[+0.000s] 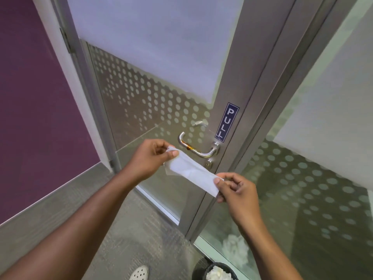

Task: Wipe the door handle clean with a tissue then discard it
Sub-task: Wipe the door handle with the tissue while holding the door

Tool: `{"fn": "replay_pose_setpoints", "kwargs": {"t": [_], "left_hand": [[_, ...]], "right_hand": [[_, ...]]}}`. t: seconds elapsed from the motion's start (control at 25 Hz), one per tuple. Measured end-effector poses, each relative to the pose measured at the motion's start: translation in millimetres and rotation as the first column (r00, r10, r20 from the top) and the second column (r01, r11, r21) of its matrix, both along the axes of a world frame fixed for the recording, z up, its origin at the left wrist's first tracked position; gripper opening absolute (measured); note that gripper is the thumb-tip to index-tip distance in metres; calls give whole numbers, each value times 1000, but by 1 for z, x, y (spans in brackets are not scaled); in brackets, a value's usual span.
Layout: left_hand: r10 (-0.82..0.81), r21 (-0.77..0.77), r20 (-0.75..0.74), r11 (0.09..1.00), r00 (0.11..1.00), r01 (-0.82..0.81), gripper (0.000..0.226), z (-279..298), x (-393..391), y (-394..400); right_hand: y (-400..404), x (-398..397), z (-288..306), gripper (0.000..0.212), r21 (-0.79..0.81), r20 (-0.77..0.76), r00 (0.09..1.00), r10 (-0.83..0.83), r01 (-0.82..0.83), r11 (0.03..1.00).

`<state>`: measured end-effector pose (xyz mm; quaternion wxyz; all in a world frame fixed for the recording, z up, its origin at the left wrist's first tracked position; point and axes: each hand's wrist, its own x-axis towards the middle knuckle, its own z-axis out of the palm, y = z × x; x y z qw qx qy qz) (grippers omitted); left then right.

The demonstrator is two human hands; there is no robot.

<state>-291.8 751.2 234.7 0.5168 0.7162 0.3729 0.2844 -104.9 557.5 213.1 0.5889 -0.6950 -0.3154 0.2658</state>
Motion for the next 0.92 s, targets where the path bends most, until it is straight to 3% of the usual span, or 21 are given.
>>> {"fn": "replay_pose_setpoints", "kwargs": {"t": [0.16,0.36,0.56,0.68,0.76,0.84,0.92], "left_hand": [[-24,67,-5,997,1000,24,12,-13,32,59],[25,134,-87,991,996,-14,7,-26,71,112],[14,127,-60,992,998,-7,11,-44,83,131],[-19,133,-19,991,1000,21,17,-48,83,134],[-8,163,-5,987,1000,9,22,-44,78,135],[30,351,48,935,998,-45,23,-33,74,138],[33,635,162,761,986,-130,21,-12,73,144]], "right_hand": [[49,-1,-2,9,-38,180,969,-169,179,983],[99,3,0,3,-125,449,849,-279,369,921],[105,-5,-2,7,-238,597,767,-235,449,861],[111,-13,2,10,-124,765,605,-222,477,870],[132,-27,6,12,-64,833,532,-155,369,927],[163,-41,6,13,-100,904,426,-40,301,948],[190,-49,4,13,-160,938,344,46,309,938]]}}
